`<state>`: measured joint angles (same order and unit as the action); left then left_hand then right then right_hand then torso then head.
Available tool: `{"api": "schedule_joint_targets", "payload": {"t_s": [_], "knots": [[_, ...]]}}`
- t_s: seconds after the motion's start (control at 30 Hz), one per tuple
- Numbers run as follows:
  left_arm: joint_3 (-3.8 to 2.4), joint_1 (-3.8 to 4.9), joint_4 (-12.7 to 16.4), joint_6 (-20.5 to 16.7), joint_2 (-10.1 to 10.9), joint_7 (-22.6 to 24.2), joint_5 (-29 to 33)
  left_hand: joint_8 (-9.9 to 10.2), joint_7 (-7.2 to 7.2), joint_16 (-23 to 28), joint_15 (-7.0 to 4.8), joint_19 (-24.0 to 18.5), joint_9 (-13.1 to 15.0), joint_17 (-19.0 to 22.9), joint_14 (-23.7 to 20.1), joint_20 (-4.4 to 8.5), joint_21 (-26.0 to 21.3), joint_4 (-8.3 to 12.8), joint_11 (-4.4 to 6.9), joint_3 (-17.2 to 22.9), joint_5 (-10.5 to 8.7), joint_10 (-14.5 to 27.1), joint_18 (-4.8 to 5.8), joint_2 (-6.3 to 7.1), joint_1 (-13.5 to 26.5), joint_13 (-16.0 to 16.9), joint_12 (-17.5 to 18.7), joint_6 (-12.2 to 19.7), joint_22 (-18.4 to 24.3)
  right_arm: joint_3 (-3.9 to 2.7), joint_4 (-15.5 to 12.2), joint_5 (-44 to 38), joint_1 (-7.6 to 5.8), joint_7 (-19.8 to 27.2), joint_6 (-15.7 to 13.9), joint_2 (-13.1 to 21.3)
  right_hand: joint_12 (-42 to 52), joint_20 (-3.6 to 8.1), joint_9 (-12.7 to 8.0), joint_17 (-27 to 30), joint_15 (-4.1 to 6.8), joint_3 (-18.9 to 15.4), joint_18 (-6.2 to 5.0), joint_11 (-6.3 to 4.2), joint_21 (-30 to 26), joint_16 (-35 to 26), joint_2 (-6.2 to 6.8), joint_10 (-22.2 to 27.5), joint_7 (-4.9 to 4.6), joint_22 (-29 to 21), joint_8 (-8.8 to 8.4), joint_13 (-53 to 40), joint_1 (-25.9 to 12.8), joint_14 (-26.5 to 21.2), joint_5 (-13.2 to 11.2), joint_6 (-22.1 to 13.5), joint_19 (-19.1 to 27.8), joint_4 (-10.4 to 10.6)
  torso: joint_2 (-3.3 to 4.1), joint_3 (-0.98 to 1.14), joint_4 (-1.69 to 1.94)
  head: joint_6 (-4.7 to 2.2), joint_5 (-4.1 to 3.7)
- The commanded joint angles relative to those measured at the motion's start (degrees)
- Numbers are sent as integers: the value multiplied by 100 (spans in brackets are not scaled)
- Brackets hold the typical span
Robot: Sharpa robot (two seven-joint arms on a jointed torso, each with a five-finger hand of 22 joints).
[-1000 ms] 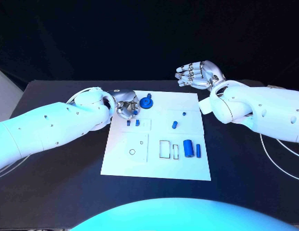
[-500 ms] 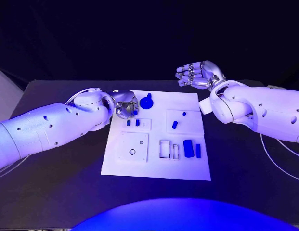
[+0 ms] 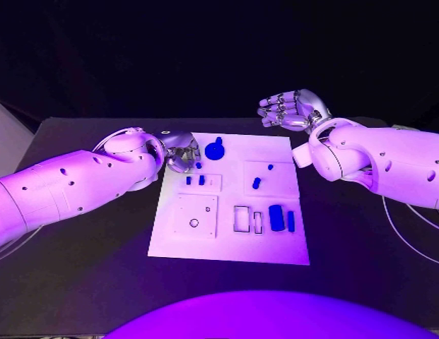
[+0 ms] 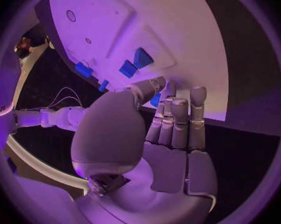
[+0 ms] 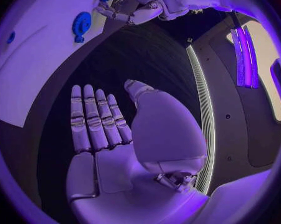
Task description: Assemble the parts on the task board
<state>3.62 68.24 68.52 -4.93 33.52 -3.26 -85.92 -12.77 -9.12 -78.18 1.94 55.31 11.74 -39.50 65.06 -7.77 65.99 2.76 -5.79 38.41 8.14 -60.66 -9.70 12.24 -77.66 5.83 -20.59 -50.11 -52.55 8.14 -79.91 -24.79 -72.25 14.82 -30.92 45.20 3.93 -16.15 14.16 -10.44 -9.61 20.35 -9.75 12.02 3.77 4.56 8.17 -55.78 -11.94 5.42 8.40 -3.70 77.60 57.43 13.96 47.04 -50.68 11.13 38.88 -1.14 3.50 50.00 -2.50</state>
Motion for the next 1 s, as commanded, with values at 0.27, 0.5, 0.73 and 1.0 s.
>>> {"api": "schedule_joint_targets", "payload": {"t_s": [0.27,0.5,0.73,1.0], "knots": [[-112,3,-134,-564,308,348,1308,53,-124,739,102,-506,-17,1221,-775,-81,-368,45,-133,167,1,299,-92,42,-117,-103,202,-67,425,-1,98,-1249,4,-276,828,102,172,508,14,-231,478,540,-87,-330,604,638,204,-711,-34,129,85,1,418,1300,-334,582,-1151,-581,-13,6,6,-35,-25],[-177,41,19,-732,686,916,4469,17,-233,1243,168,-760,-13,1515,-1079,-123,-555,28,-220,191,0,459,-87,-76,-113,-122,153,-198,495,-1,125,-2863,4,-654,1394,215,230,911,15,-580,763,597,-45,-547,1298,1110,145,-1249,109,541,138,-2,520,2012,-382,962,-1655,-919,-13,12,1,-147,-95],[-188,45,377,-74,1084,1729,6737,-8,-208,1378,209,-811,-14,1642,-1050,-198,-887,-210,-195,-265,-32,528,-100,-93,209,-112,8,-173,714,-1,-9,-4538,12,-1324,1587,392,160,1168,-73,-1327,997,495,-50,-759,2450,2156,188,-1790,265,1344,21,-74,294,2841,-490,1190,-1968,-1084,-13,-10,2,-243,-265],[-186,13,946,384,1425,2273,7548,-43,-120,1118,137,-365,-4,1484,-943,-135,-933,-463,-124,-756,-18,425,-92,-53,288,-32,-229,-131,830,-1,-274,-6180,106,-1979,1424,505,4,1229,-46,-4586,1067,817,183,-834,4622,6103,588,-1937,390,3556,-72,-307,32,2946,-430,1234,-2722,-802,-7,-8,-7,-318,-374]]}}
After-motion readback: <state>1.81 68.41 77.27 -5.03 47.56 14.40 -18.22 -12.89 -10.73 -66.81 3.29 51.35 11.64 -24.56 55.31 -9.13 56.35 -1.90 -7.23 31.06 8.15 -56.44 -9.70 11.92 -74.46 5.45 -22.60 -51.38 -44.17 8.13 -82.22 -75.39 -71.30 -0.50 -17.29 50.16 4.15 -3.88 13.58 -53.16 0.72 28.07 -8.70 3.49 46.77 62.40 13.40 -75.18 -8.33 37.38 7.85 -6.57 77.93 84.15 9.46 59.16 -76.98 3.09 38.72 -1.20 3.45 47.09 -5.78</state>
